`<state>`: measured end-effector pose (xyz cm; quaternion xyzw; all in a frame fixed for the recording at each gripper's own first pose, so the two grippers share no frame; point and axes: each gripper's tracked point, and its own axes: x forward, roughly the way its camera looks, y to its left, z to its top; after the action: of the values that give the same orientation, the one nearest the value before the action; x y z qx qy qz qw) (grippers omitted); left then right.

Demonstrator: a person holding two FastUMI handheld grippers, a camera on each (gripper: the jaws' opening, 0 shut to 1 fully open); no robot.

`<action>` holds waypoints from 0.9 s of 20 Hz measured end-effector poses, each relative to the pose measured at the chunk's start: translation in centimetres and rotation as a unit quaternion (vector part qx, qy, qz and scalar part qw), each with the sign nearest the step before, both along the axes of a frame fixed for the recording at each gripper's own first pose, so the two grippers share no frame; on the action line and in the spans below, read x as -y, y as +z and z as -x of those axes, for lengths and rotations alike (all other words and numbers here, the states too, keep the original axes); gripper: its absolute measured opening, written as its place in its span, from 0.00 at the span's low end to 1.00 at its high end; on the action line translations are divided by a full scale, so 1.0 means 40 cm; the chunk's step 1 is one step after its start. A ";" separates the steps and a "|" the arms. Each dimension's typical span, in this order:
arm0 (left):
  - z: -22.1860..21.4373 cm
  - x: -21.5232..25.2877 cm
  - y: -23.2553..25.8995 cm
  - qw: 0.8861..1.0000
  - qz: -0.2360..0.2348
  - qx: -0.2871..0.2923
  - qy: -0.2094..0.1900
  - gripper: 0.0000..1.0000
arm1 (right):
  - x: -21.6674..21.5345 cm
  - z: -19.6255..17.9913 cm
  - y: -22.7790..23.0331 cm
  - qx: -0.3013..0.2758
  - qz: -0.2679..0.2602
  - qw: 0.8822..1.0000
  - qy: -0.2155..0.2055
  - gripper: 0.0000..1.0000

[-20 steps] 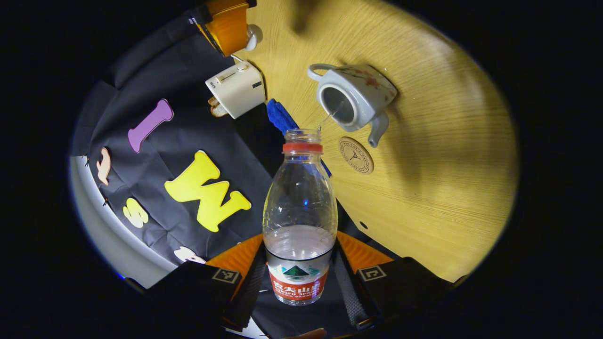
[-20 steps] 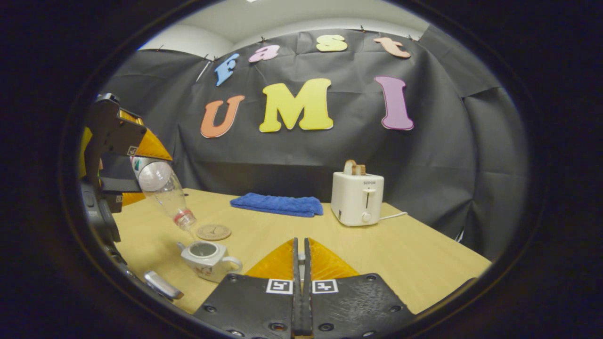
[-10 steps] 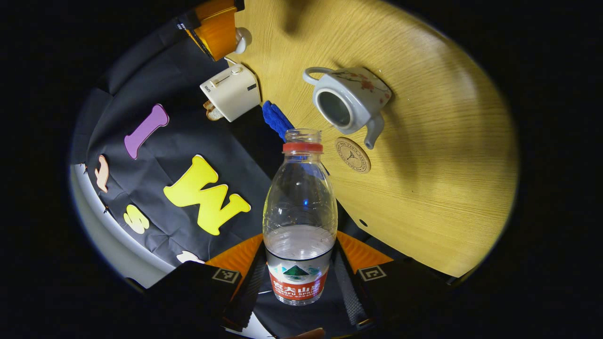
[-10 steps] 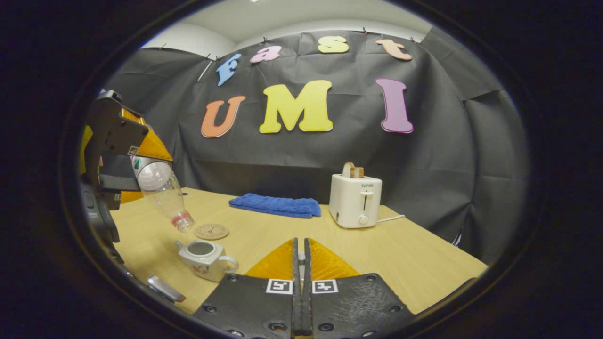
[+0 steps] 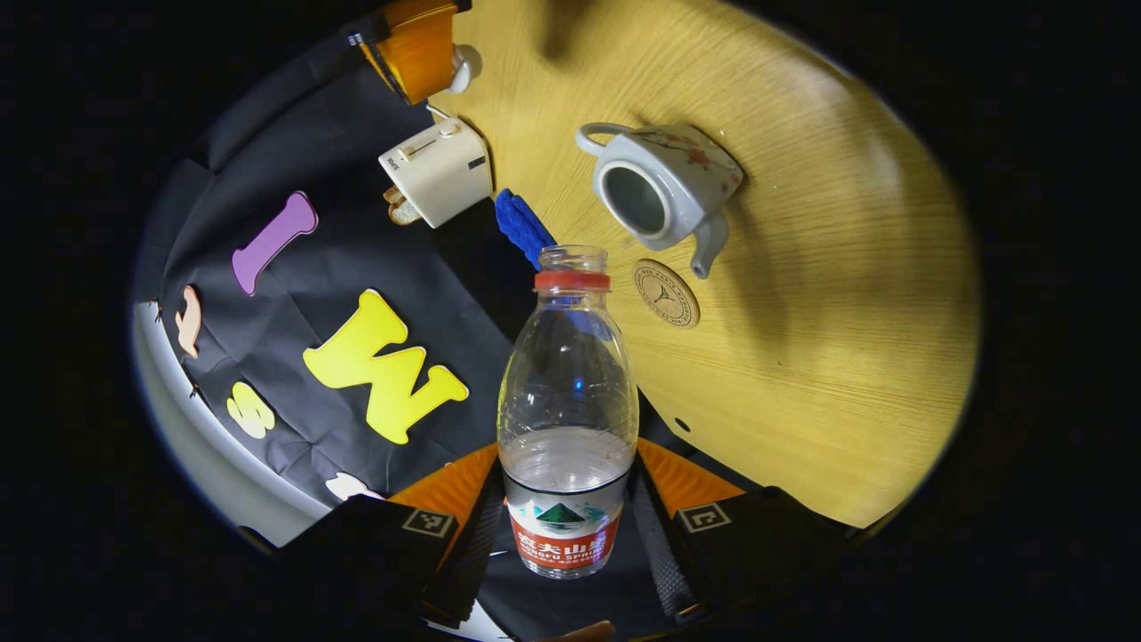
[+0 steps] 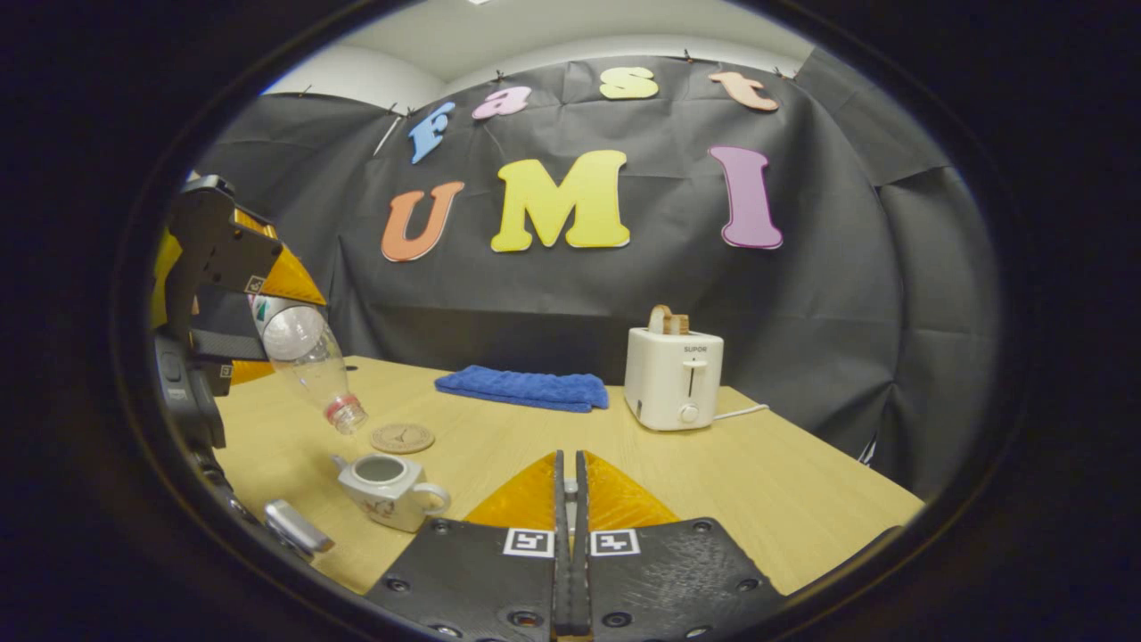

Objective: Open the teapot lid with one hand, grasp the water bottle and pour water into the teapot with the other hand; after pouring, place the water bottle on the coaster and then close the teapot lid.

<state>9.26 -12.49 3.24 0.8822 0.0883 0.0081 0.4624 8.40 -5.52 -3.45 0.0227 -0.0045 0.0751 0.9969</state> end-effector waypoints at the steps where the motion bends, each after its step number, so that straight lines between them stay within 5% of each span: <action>1: -0.007 -0.012 -0.002 1.000 0.028 -0.003 0.003 0.76 | 0.005 0.000 0.000 -0.001 -0.006 1.000 0.001 0.00; 6: -0.048 -0.045 0.038 0.983 0.181 0.008 0.002 0.76 | 0.037 -0.002 0.005 -0.002 -0.017 1.000 -0.010 0.00; 11: -0.111 -0.080 0.080 0.940 0.339 0.031 0.013 0.76 | 0.038 -0.006 -0.008 -0.009 -0.016 1.000 -0.012 0.00; 15: -0.161 -0.074 0.115 0.880 0.469 0.072 -0.007 0.76 | 0.031 -0.011 -0.015 -0.012 -0.012 1.000 -0.011 0.00; 18: -0.199 -0.073 0.105 0.813 0.576 0.089 -0.011 0.76 | 0.027 -0.011 -0.017 -0.013 -0.010 1.000 -0.011 0.00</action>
<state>17.22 -9.56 7.45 0.4512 0.0253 0.0295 0.8916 8.83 -6.60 -4.13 0.0338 0.0078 0.0639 0.9974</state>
